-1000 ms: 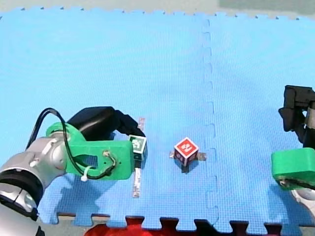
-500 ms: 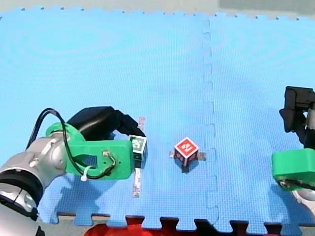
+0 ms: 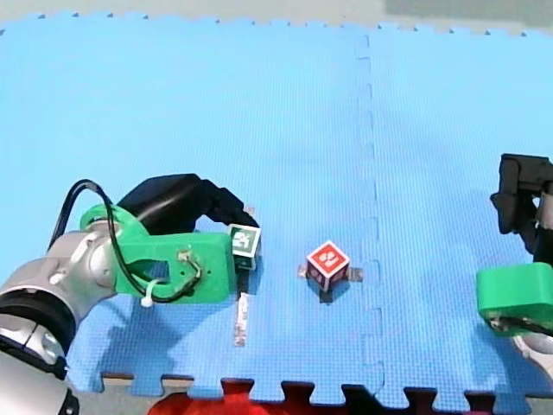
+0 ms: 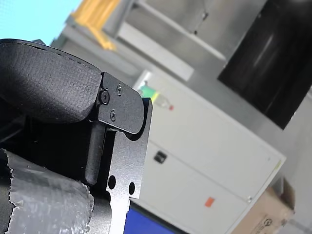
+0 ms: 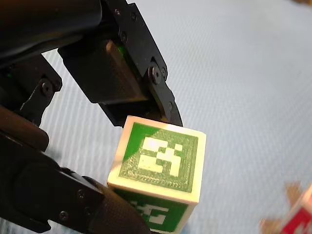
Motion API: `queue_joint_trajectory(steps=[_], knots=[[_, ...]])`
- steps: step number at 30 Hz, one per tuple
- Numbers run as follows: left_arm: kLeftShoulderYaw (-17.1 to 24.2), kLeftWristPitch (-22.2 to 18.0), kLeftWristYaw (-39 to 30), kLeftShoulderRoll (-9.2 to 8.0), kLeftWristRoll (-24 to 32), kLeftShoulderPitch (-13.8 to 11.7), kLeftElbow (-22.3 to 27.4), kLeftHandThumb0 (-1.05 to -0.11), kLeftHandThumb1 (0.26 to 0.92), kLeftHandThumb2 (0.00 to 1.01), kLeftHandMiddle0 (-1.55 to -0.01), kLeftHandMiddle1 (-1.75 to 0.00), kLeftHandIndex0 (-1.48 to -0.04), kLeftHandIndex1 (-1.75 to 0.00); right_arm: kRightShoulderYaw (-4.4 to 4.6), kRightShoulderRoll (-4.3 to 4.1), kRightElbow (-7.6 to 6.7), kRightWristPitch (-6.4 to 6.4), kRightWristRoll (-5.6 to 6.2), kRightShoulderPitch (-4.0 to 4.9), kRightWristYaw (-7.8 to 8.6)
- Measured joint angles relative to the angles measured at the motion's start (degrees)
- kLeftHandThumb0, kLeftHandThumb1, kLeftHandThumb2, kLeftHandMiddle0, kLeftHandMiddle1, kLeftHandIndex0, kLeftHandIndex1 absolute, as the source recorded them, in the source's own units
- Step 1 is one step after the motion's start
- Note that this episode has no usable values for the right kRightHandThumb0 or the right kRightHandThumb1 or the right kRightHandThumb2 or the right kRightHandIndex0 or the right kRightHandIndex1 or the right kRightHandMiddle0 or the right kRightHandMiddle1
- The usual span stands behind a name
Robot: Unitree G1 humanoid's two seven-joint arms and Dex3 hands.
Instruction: Stack cube left
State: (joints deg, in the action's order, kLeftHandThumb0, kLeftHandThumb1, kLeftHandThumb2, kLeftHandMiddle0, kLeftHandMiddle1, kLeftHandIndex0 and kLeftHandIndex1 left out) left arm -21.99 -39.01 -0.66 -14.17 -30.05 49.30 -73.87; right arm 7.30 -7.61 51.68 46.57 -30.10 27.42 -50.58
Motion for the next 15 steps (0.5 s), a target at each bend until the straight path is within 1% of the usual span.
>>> queue_joint_trajectory(steps=[1,3,7,10,15], knots=[[0.5,-0.3,-1.2,-0.20,0.8,0.8,0.6,-0.505,0.819,0.01,-0.92,-1.75,-1.24,-0.03,0.02,0.00,0.12,0.04,0.00,0.00,-0.02],[1.5,-0.9,-2.5,-0.35,2.2,1.3,1.3,-0.488,0.816,0.01,-0.92,-1.75,-1.24,-0.03,0.05,-0.01,0.35,0.08,0.00,0.02,-0.08],[3.5,-2.9,-4.0,-0.69,4.7,1.7,2.5,-0.475,0.814,0.00,-0.92,-1.75,-1.25,-0.03,0.14,0.01,0.84,0.15,0.01,0.12,-0.19],[4.0,-3.8,-4.2,-0.85,5.0,1.9,3.0,-0.466,0.813,0.00,-0.92,-1.75,-1.25,-0.03,0.20,0.05,1.06,0.24,0.05,0.17,-0.21],[4.4,-3.9,-4.4,-0.84,5.1,2.0,3.2,-0.451,0.812,0.00,-0.92,-1.75,-1.26,-0.03,0.20,0.11,1.06,0.27,0.32,0.16,-0.09]])
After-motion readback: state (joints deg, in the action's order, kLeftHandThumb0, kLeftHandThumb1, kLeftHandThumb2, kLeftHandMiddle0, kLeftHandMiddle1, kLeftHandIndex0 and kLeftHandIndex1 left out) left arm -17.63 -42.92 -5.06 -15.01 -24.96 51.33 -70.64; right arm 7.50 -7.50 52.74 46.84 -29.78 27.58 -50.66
